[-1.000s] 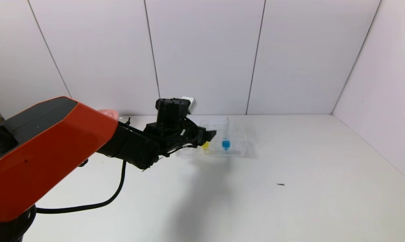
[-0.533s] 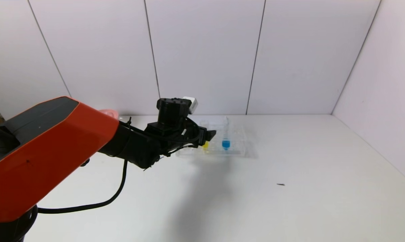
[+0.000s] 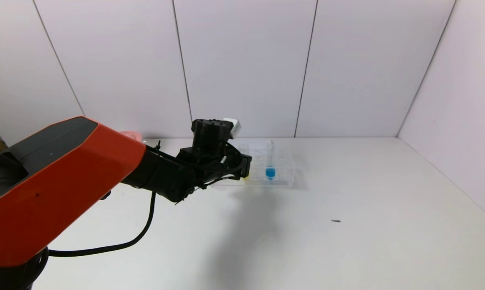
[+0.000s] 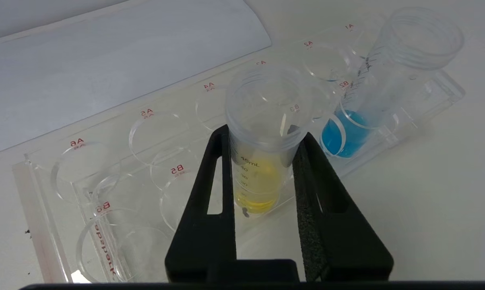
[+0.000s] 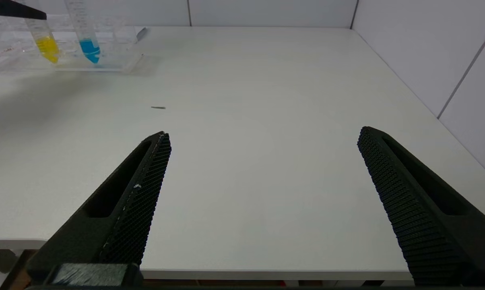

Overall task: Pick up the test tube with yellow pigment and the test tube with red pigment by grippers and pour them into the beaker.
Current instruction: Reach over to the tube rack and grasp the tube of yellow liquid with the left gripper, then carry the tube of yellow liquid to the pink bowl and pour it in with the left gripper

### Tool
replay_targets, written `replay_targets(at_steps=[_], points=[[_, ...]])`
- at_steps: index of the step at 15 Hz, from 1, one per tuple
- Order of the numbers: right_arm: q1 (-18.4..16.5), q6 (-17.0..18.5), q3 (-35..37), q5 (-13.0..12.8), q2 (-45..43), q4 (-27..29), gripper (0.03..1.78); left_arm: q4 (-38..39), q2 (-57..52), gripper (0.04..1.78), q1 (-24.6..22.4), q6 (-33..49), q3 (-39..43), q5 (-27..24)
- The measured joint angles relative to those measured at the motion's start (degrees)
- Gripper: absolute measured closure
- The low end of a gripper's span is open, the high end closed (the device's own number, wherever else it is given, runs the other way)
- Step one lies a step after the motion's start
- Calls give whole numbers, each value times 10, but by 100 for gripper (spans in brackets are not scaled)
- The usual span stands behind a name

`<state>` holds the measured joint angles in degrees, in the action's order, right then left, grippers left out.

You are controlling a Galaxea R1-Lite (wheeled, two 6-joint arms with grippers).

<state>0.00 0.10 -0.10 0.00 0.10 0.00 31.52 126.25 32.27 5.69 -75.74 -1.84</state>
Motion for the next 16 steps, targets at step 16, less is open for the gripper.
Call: replay_targets(at_steps=[16], points=[[0,0,0,0,0,0,11,-8,-27,138,0,-13,0,-2]])
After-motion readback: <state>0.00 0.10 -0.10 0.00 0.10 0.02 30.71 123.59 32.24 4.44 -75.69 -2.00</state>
